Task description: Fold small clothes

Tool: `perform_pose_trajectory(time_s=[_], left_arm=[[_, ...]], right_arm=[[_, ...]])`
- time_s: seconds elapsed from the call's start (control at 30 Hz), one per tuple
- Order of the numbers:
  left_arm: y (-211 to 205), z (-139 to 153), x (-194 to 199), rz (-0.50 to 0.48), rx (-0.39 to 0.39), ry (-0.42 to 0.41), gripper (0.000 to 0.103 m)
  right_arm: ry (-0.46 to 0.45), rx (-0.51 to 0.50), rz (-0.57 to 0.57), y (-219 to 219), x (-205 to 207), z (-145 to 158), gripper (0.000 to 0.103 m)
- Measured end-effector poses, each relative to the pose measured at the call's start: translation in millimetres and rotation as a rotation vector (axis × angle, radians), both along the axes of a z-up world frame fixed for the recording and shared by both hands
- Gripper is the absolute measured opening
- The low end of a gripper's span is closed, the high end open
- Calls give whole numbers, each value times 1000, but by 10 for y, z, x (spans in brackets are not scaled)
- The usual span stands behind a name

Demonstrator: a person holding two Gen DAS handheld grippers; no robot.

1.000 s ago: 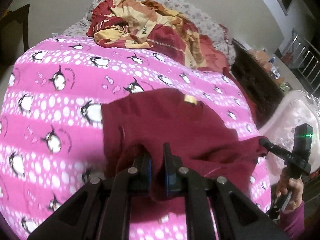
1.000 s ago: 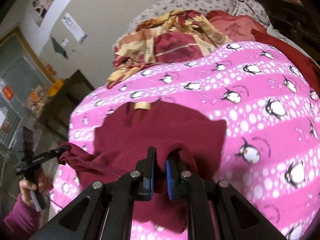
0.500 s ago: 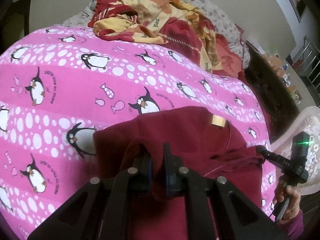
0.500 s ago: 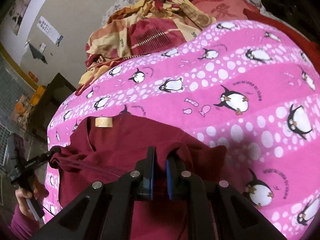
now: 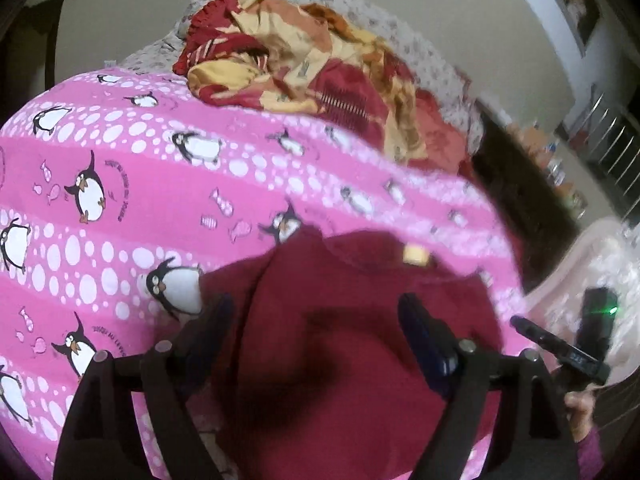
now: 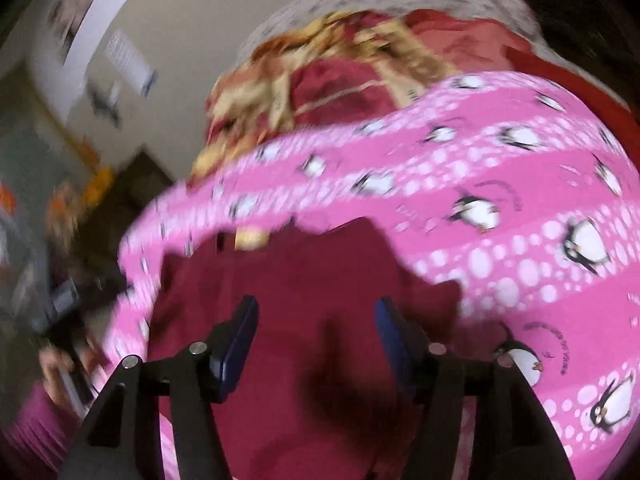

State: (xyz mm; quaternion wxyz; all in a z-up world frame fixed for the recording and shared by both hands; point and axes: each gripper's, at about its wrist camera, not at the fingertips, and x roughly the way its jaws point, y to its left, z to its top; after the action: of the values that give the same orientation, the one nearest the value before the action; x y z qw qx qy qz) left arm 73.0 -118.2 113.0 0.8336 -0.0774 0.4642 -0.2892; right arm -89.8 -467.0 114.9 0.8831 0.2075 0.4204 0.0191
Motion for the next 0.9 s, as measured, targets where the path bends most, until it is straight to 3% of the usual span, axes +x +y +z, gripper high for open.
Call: perform_pose_trajectory(time_s=[0.1,0.27,0.37,0.5,0.67,0.9], left_arm=[[-121,-227,25,31,108,12,83],[-277,-679,218,81,288,52,83],[-219,-753,307,100,262,80,83],[-41,-617,255,123,246,69,83],[190,-412,-32,92,212,49,83],[309,-361,-446,51,249,17,83]], right_arm=[[30,-100,25,157,218,-134,65],[96,-119,-46,19,631,-439,65],[111,-135,-88,-50,792,-525,65],[104,-172,-84,25,755,-368,65],[104,-188,-52,111,463,-190,65],[169,-193,-84,15,-65,-254,69]])
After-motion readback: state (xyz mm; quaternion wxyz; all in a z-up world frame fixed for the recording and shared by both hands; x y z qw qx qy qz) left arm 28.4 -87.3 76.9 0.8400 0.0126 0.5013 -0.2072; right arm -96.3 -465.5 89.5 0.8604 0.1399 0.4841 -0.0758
